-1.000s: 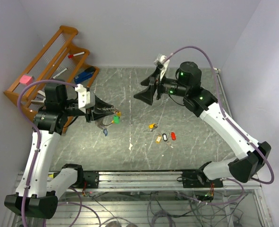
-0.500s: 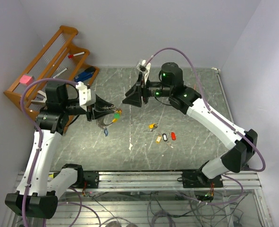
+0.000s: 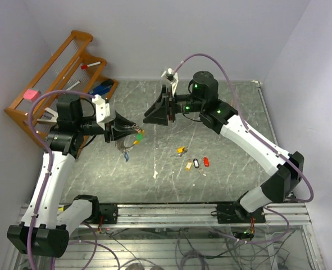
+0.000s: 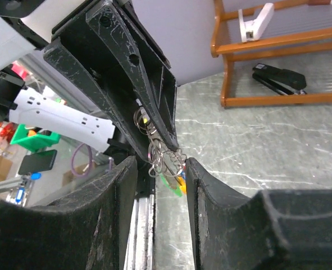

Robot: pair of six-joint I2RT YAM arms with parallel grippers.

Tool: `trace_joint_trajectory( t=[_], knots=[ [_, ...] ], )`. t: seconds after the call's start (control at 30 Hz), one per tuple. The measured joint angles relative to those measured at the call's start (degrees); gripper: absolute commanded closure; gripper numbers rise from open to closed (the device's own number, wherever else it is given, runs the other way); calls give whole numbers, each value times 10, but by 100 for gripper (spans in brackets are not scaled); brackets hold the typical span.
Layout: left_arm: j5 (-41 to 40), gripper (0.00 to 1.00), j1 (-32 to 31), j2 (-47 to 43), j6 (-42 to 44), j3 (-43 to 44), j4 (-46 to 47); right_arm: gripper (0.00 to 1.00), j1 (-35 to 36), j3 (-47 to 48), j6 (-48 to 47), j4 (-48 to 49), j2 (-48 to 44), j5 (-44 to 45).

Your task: Put the keys on the keyring

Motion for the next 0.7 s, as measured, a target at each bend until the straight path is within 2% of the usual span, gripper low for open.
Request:
trace_joint_trajectory(
  t=[0.37, 0.7],
  knots=[
    [-8, 93, -8, 9, -9, 0, 13, 63, 6, 7, 40, 30, 39, -35],
    [-21, 93, -12, 9, -7, -4, 14, 72, 19, 23, 49, 39, 44, -46]
  ],
)
